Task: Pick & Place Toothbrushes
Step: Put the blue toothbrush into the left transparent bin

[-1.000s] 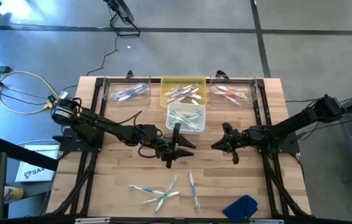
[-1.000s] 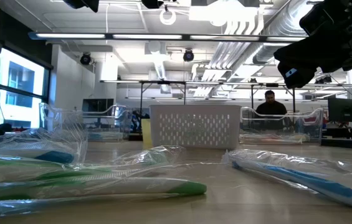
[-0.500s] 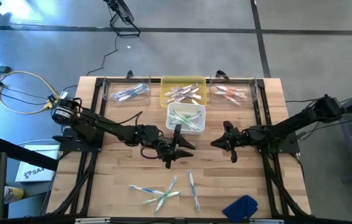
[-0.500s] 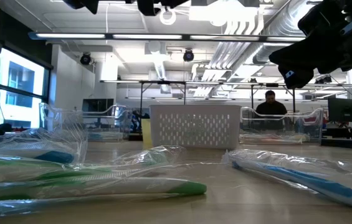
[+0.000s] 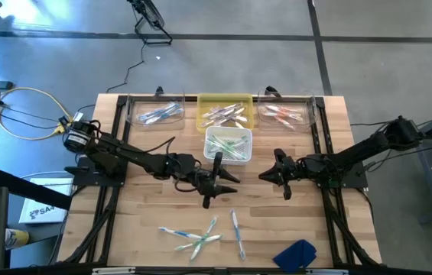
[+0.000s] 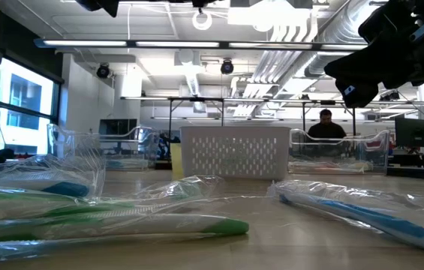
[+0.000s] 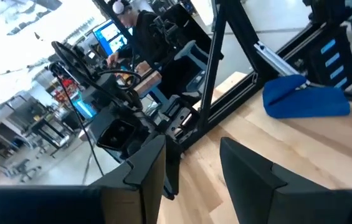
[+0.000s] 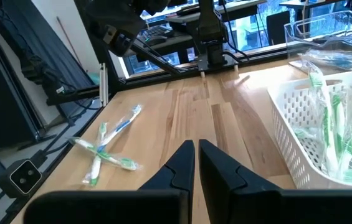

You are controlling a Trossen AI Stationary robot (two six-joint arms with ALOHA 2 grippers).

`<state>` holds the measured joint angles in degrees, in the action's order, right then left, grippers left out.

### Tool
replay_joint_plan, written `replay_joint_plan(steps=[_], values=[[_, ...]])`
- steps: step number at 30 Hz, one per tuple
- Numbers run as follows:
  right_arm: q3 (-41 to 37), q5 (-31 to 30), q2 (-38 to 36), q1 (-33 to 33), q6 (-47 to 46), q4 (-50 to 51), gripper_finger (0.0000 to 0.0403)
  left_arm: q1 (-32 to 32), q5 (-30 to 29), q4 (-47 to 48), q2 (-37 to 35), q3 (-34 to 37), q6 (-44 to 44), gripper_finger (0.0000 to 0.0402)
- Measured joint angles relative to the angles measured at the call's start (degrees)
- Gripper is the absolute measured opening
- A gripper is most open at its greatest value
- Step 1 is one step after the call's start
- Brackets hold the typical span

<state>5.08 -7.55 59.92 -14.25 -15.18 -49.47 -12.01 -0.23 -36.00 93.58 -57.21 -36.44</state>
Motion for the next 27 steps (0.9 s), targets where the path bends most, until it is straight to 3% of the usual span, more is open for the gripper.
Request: replay_joint_plan(steps=[11, 14, 22, 27], values=[[0.0, 0.07, 0.0, 0.01, 0.31, 0.01, 0.0015, 0.0, 0.14, 0.17, -0.04, 0.0, 15.89, 0.0148], [0.0, 0.33, 0.0, -0.01, 0.35, 0.01, 0.0015, 0.0, 2.7, 1.21, -0.1, 0.0, 22.49, 0.0148], [0.0, 0.61, 0.0, -0.01, 0.39, 0.06, 0.0015, -0.22, 13.15, 19.48, -0.55, -0.07, 43.33, 0.0148], [0.0, 0.63, 0.0, -0.01, 0.39, 1.73, 0.0015, -3.7, 13.34, 24.85, 0.06, -0.11, 50.76, 0.0144]])
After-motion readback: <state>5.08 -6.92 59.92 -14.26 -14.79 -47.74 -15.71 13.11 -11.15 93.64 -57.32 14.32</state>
